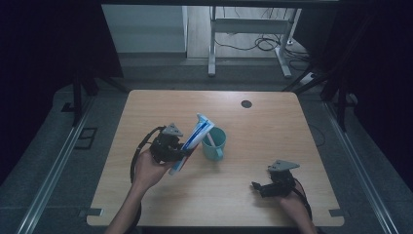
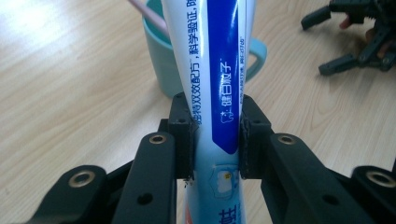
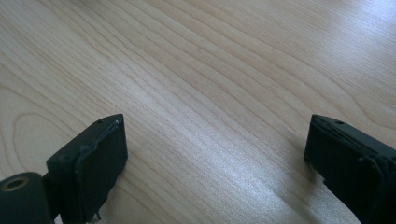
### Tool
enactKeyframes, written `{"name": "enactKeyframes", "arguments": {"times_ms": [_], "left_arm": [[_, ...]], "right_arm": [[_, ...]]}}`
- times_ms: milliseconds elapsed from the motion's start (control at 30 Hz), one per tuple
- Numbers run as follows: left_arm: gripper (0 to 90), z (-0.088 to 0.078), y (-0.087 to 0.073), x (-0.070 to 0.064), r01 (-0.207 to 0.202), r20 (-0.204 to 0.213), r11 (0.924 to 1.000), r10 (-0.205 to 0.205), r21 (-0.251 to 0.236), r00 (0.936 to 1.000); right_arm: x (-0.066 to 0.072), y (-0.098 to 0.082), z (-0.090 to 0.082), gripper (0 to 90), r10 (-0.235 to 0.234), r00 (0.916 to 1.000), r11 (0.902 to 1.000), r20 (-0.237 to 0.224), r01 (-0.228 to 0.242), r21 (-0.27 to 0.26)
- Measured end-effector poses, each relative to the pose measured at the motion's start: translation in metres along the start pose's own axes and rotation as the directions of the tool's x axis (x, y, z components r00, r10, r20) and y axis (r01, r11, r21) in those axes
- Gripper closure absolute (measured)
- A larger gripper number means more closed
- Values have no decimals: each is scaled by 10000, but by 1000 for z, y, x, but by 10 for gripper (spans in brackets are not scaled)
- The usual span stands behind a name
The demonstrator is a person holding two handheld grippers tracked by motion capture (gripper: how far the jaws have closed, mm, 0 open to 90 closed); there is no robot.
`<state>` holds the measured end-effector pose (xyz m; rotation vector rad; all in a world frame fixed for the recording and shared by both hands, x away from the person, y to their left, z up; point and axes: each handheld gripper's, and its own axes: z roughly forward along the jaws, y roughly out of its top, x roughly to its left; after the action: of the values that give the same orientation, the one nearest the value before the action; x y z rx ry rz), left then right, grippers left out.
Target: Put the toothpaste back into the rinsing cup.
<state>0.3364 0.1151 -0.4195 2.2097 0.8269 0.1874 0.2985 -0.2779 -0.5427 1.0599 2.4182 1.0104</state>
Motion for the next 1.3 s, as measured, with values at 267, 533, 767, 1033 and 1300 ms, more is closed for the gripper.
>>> {"name": "enactKeyframes", "arguments": {"times_ms": [267,533,767,1033,1300], "left_arm": [[716,6,10,-1,65,-40,9990,-67,-439,10000],[716,10,23,-1,182,-52,9948,-188,-1006,9998],[716,14,32,-2,166,-114,9899,-184,-1406,9998],[716,21,42,-1,240,-173,9837,-275,-1784,9995],[716,25,53,0,219,-352,9781,-298,-2068,9989]], "right_arm": [[0,0,0,64,-19,10000,10000,-24,19,-23],[0,0,0,64,-23,10000,10000,-21,23,-31],[0,0,0,65,-33,10000,10000,-25,33,-25],[0,0,0,66,-23,10000,10000,-31,23,-19],[0,0,0,66,-41,10000,10000,-33,41,-16]]}}
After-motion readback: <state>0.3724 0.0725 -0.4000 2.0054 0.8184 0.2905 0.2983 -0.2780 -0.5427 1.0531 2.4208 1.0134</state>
